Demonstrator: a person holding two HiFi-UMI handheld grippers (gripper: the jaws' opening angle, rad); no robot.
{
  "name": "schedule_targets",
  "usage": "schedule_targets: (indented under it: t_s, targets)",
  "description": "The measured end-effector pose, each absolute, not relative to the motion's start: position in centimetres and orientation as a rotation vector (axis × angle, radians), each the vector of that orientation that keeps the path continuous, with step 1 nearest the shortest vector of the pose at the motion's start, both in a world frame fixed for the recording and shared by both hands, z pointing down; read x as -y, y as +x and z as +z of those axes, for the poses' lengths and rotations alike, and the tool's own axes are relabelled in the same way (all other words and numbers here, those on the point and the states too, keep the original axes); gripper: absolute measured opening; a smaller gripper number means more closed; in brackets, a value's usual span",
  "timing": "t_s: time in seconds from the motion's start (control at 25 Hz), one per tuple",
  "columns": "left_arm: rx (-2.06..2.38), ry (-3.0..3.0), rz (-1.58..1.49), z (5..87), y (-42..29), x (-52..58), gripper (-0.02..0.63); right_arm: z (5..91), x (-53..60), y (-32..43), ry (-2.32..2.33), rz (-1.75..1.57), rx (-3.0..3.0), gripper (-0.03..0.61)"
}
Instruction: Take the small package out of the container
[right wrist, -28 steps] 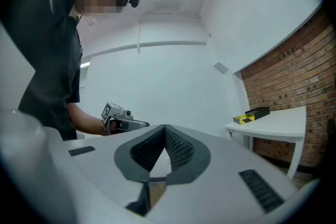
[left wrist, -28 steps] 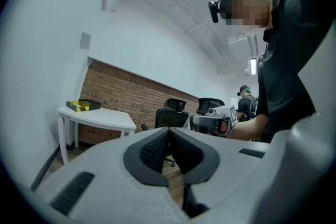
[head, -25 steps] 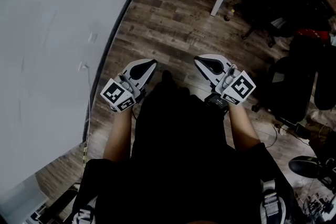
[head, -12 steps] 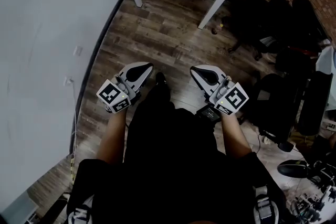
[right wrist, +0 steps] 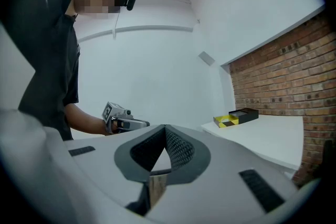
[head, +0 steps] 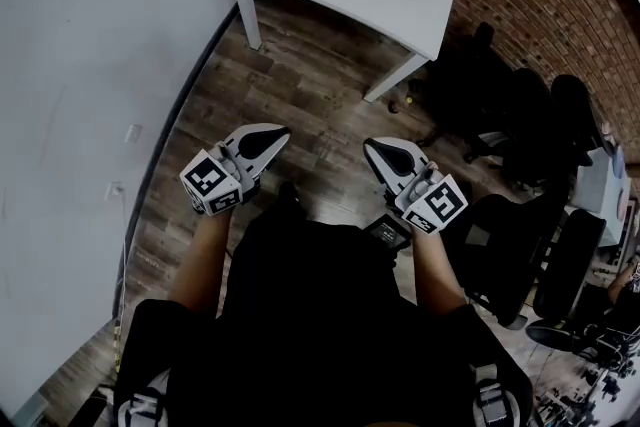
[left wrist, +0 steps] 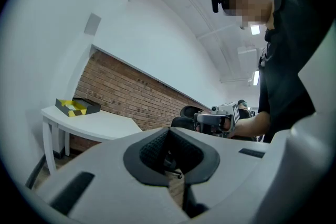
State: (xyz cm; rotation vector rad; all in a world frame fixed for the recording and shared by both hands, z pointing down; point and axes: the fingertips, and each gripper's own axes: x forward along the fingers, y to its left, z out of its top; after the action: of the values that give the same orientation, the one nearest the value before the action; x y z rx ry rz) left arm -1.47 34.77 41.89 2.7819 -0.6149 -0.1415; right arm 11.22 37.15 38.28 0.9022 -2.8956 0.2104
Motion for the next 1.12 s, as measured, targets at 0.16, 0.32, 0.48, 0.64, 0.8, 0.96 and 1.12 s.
schedule_targets:
  t_s: [0.16,0.32,0.48,0.64,0.8,0.96,1.12]
  targets:
    - [0.62,2.774,-0.165,41.9,-2.4,-30.7,0.014,38.1,-32.8,10.1,0.911,0.191,2.897,0.005]
    - [0.619,2.769,-0.155,42.2,-2.2,-27.7,0.014,38.1,-29.2,10.1,0.885,0.183,2.902,0.005]
    - [0.646,2.769,-0.126,42.6,-2.0,-24.2,0.014,39.0,-24.9,11.2,0.888,0.204,2.909,0.005]
    - [0.739,2.748,-0.098,43.0,-2.5,-19.4,0.014,39.8,-19.5,11.7,0.843,0.22,2.948,0.005]
    - [0.834,2.731,-0.091,42.3,-1.9,-14.5,0.014,39.7,-13.7,12.4,0.769,0.215,2.982,0.005]
    - [0.904,2.726,-0.075,41.0,-0.7,-9.7,0.014,38.5,-8.6,13.5,0.686,0.187,3.013,0.005]
    - [0.976,2.703,-0.074,40.4,0.5,-5.4,0.014,37.9,-3.5,14.9,0.628,0.171,3.026,0.005]
